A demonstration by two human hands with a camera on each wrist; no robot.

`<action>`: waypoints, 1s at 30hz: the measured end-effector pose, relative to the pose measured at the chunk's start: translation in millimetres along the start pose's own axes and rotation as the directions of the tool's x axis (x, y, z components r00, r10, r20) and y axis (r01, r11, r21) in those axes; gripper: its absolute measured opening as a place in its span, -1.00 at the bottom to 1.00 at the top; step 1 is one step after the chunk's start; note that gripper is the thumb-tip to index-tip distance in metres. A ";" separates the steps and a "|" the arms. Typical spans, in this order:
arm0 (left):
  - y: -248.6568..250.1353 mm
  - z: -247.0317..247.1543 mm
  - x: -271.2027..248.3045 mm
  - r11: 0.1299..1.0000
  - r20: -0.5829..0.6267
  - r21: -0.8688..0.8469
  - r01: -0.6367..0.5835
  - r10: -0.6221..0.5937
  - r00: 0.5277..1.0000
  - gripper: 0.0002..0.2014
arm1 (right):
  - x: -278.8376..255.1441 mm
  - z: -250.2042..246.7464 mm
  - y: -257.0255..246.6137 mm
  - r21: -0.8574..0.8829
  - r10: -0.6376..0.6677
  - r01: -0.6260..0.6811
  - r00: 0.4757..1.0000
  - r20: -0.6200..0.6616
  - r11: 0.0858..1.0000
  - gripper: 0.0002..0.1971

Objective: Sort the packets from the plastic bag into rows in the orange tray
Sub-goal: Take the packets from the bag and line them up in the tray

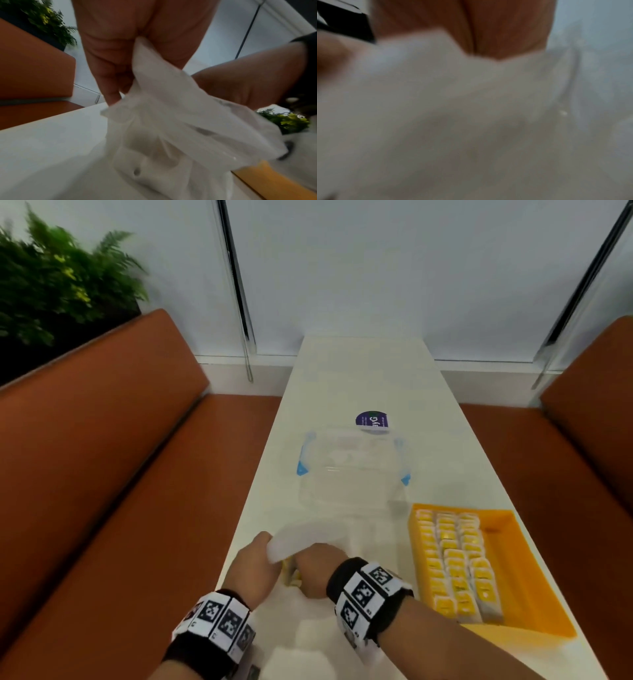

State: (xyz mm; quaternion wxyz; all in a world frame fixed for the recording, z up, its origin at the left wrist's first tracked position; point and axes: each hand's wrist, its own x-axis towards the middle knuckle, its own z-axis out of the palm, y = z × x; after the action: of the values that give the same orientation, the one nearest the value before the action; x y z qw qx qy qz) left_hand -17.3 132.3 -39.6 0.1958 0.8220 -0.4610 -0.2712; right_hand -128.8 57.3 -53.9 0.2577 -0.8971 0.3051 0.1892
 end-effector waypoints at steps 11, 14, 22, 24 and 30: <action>3.2 -1.8 -7.6 0.967 -0.015 -0.241 -0.084 0.083 0.996 -0.91 | 34.3 13.0 -12.9 -0.002 0.203 -0.203 0.979 -0.032 0.979 -0.70; 4.7 1.1 -9.8 0.962 -0.017 -0.252 -0.100 0.099 0.995 -0.86 | 36.4 15.2 -9.3 -0.013 0.235 -0.235 0.972 0.008 0.972 -0.68; 3.8 2.3 -3.6 0.968 -0.023 -0.219 -0.126 0.124 0.992 -0.78 | 36.4 12.7 -9.7 -0.024 0.274 -0.276 0.961 -0.046 0.961 -0.69; 4.9 3.3 -1.4 0.968 -0.011 -0.222 -0.121 0.121 0.993 -0.83 | 35.1 12.4 -9.8 -0.067 0.259 -0.256 0.966 0.028 0.964 -0.66; 3.5 8.1 4.8 0.979 -0.024 -0.172 -0.111 0.108 0.994 -0.85 | 4.4 3.3 -4.5 0.030 0.180 -0.178 0.980 -0.083 0.984 -0.75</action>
State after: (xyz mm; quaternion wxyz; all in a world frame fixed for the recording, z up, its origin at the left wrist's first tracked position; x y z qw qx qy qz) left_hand -22.6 125.9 -45.2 0.2841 0.7772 -0.4788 -0.2931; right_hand -123.2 60.3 -57.1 0.2363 -0.8704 0.3972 0.1698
